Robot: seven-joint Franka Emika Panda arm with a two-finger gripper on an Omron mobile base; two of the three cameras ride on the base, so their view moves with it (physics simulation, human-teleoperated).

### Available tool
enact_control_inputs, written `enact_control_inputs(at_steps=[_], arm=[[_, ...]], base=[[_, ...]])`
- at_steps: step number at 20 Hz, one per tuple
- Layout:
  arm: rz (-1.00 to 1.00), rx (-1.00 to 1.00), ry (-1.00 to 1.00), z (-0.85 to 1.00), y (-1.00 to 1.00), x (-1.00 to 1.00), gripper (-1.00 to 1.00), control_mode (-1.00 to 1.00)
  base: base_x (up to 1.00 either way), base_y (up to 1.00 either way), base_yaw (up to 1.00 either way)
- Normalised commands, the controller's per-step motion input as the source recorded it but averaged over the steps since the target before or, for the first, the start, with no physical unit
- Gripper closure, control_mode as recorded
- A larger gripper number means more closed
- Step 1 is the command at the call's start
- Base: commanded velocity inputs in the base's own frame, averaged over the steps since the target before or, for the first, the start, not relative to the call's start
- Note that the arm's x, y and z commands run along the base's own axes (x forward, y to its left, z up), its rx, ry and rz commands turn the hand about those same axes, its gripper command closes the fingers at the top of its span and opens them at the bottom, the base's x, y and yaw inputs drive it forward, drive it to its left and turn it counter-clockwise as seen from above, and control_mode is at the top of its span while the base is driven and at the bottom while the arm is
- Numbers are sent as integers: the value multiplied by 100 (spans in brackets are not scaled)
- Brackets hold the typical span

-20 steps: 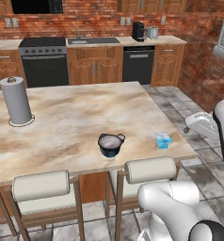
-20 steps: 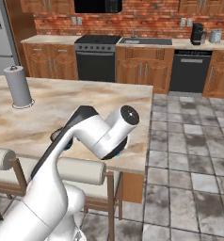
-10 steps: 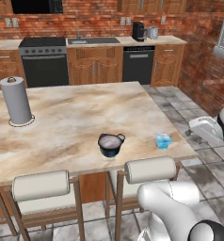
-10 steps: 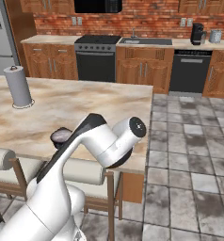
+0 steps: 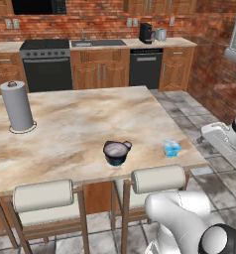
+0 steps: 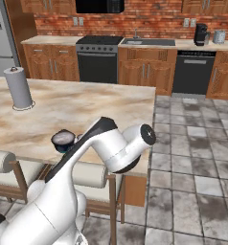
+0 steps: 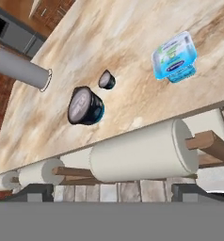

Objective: Stack the yogurt containers by placing the smaller containers on top of the larger containers.

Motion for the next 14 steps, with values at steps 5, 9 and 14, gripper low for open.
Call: enact_control_inputs(at_steps=[5, 9, 14], arm=[[-4, 5, 3, -16, -2, 10, -100, -100], [-5, 2, 0, -13, 0, 21, -100, -100], [-4, 2, 0, -12, 0, 22, -100, -100]], base=[[0, 0, 0], [0, 0, 0], [0, 0, 0]])
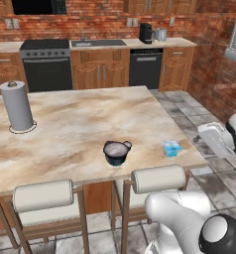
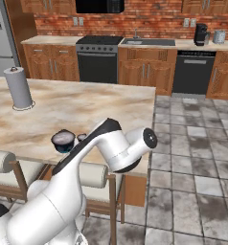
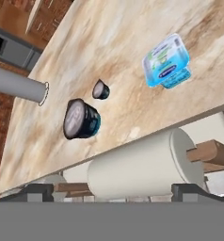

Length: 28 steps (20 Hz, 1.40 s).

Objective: Stack the yogurt containers by placing the smaller containers on top of the larger containers.

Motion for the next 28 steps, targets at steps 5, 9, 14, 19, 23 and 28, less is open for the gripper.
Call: enact_control_inputs(at_steps=[5, 9, 14, 19, 23, 28], arm=[[-4, 2, 0, -22, 0, 15, -100, -100], [-3, 2, 0, -25, -2, 9, -100, -100], [-3, 3, 0, -23, -3, 12, -100, -100], [-3, 3, 0, -18, -1, 17, -100, -100], [-4, 2, 0, -12, 0, 19, -100, -100], [-3, 2, 1, -7, 0, 21, -100, -100]], base=[[0, 0, 0], [0, 0, 0], [0, 0, 0], [0, 0, 0], [0, 0, 0], [0, 0, 0]])
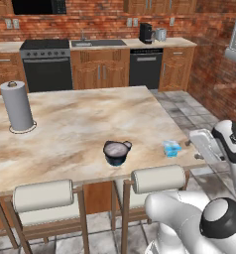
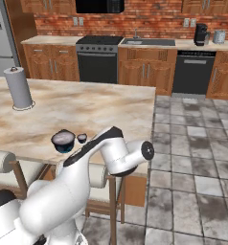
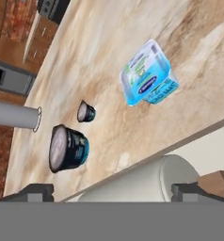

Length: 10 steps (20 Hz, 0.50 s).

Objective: Stack the yogurt containers by placing the smaller containers on top of the larger containers.

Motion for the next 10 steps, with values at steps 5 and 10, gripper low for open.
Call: enact_control_inputs(at_steps=[5, 10], arm=[[-3, 2, 0, -6, 0, 19, -100, -100], [-2, 3, 0, -6, -4, 14, -100, -100]], base=[[0, 0, 0], [0, 0, 0]])
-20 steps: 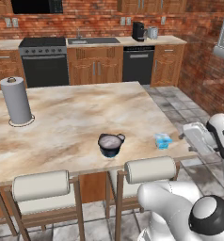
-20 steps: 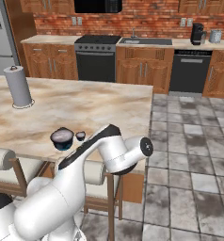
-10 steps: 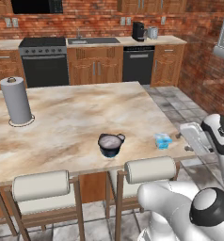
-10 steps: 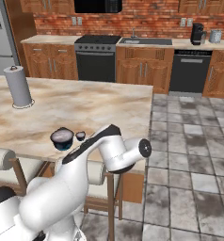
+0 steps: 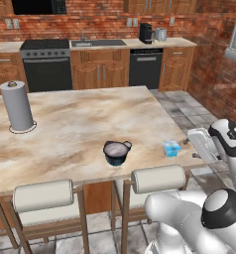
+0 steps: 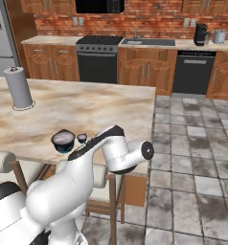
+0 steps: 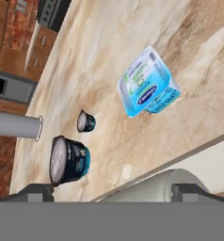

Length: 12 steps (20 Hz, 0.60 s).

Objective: Stack the yogurt containers by placing the smaller containers on top of the larger containers.

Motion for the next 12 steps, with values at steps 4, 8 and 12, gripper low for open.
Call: enact_control_inputs(at_steps=[4, 8, 12], arm=[[-3, 3, 0, -11, -9, 7, -100, -100], [-3, 3, 0, -12, -9, 9, -100, -100], [-3, 3, 0, -13, -6, 11, -100, -100]], base=[[0, 0, 0], [0, 0, 0], [0, 0, 0]])
